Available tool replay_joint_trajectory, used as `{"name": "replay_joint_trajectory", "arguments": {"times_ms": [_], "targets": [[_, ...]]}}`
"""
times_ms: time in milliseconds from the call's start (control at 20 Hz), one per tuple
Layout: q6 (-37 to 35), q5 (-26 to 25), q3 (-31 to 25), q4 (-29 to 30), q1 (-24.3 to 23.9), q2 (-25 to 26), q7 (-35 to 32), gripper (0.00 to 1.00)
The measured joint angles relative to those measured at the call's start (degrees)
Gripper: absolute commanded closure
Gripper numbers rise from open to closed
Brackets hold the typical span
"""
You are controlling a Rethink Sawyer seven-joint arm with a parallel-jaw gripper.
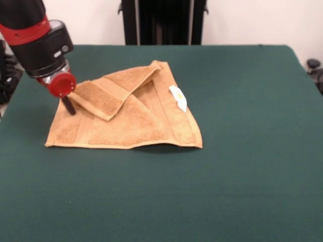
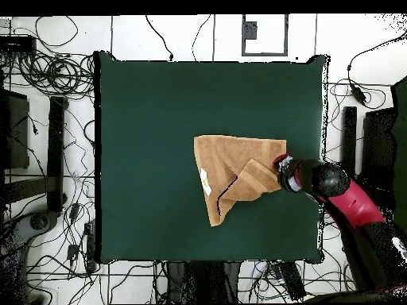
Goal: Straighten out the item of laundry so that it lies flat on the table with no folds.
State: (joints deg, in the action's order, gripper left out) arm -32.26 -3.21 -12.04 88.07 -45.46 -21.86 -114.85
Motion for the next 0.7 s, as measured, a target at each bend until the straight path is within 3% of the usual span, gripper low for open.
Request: {"name": "replay_joint_trajectory", "arguments": {"times_ms": [200,250,700], "targets": [[0.01,0.37,0.00,1.49,0.01,-0.01,0.00,1.00],[0.02,0.68,-0.02,1.91,0.02,-0.02,0.00,0.00],[0.02,3.54,-0.11,3.09,-0.02,-0.15,0.00,0.00]]}}
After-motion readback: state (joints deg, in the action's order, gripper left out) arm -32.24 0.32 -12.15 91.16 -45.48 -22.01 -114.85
